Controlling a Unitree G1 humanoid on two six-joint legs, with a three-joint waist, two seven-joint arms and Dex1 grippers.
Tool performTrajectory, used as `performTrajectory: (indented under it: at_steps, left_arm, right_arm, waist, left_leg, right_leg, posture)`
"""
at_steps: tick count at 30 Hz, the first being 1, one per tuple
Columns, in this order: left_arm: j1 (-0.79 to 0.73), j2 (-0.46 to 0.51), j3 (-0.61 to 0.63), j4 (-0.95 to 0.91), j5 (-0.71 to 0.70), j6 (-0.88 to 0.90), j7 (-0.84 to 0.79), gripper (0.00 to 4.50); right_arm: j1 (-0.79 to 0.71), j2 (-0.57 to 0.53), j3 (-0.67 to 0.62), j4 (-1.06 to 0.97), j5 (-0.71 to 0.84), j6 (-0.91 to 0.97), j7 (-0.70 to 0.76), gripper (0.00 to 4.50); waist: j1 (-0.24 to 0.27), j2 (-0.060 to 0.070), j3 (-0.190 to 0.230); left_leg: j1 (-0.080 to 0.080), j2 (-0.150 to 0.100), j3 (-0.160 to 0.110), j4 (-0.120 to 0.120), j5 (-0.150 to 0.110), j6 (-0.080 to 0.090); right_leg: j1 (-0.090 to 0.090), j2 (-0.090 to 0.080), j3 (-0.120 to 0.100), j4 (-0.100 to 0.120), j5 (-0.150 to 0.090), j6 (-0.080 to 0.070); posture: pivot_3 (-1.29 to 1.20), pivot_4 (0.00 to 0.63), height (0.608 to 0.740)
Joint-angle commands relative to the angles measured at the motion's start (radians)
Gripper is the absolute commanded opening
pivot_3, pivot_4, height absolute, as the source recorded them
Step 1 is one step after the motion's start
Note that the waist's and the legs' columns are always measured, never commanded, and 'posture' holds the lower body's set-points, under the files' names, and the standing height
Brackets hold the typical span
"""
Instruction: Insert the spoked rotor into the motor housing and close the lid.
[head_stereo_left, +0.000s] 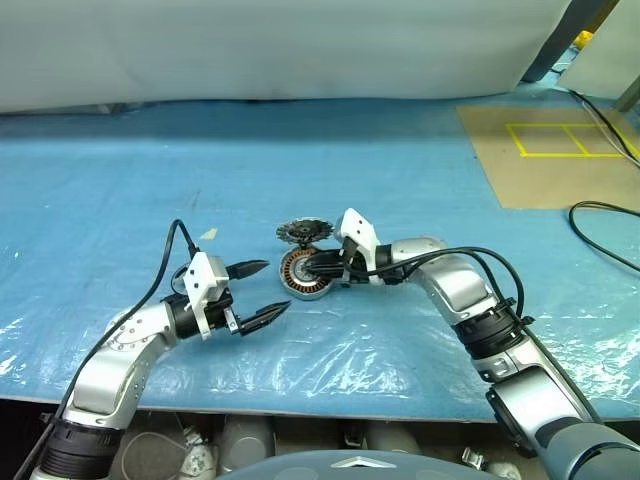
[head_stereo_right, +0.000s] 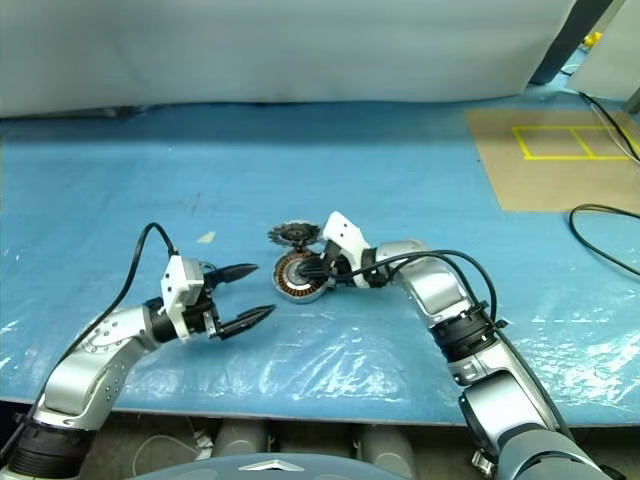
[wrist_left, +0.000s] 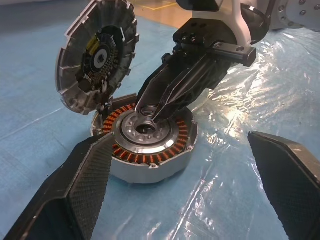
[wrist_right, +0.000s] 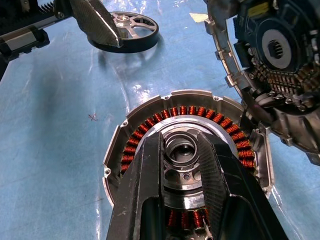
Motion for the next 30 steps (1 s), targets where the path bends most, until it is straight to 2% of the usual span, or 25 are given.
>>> performTrajectory:
  at_steps: [1, 30]
  left_arm:
    - [0.001, 0.005, 0.009, -0.047, 0.006, -0.025, 0.009, 4.50]
    - [-0.015, -0.007, -0.007, -0.036, 0.014, -0.023, 0.020, 4.50]
  right_arm:
    - [-0.030, 0.015, -0.003, -0.006, -0.014, -0.042, 0.007, 0.62]
    - [-0.054, 0.062, 0.034, 0.116, -0.117, -0.123, 0.053, 0.62]
  waist:
    - [0.000, 0.000, 0.000]
    - [-0.017, 0.000, 0.000]
  left_leg:
    - [0.000, 0.000, 0.000, 0.000, 0.000, 0.000]
    - [0.001, 0.000, 0.000, 0.002, 0.000, 0.000]
  right_leg:
    - [0.000, 0.000, 0.000, 0.000, -0.001, -0.001]
    - [0.000, 0.000, 0.000, 0.002, -0.001, -0.002]
  posture:
    - [0.00, 0.150, 0.740]
    - [0.00, 0.150, 0.740]
